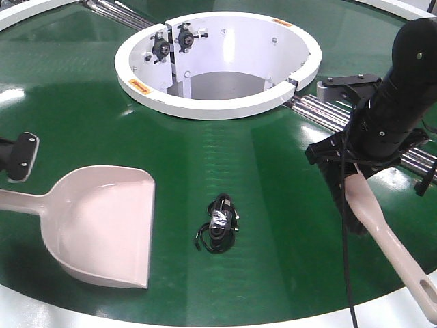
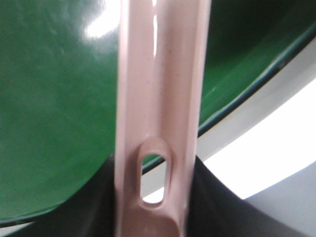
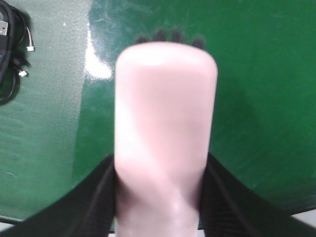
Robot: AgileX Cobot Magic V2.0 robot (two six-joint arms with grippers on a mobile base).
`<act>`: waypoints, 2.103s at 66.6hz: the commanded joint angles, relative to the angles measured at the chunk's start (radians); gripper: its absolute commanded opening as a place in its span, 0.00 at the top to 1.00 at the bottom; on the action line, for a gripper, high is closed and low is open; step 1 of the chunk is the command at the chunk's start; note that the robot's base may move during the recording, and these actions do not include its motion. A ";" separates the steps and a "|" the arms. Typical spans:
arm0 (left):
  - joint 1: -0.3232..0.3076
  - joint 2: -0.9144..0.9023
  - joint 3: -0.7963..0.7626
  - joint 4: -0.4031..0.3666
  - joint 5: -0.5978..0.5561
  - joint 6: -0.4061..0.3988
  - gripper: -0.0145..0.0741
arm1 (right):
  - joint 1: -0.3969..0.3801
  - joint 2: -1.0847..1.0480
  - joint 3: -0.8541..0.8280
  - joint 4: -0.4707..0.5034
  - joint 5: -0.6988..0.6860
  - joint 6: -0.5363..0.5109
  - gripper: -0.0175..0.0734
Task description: Clean and inspect green conveyor with broom and dustpan
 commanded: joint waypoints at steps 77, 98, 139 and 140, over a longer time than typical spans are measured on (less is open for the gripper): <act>-0.229 0.123 -0.149 -0.176 0.036 -0.154 0.85 | -0.003 -0.045 -0.025 -0.002 0.050 0.000 0.81; -0.237 0.124 -0.149 -0.222 0.036 -0.190 0.84 | -0.003 -0.045 -0.025 -0.002 0.050 0.000 0.81; -0.237 0.124 -0.149 -0.159 0.036 -0.217 0.84 | -0.003 -0.045 -0.025 -0.002 0.050 0.000 0.81; -0.237 0.124 -0.149 -0.157 0.036 -0.217 0.84 | -0.003 -0.045 -0.025 -0.002 0.050 0.000 0.81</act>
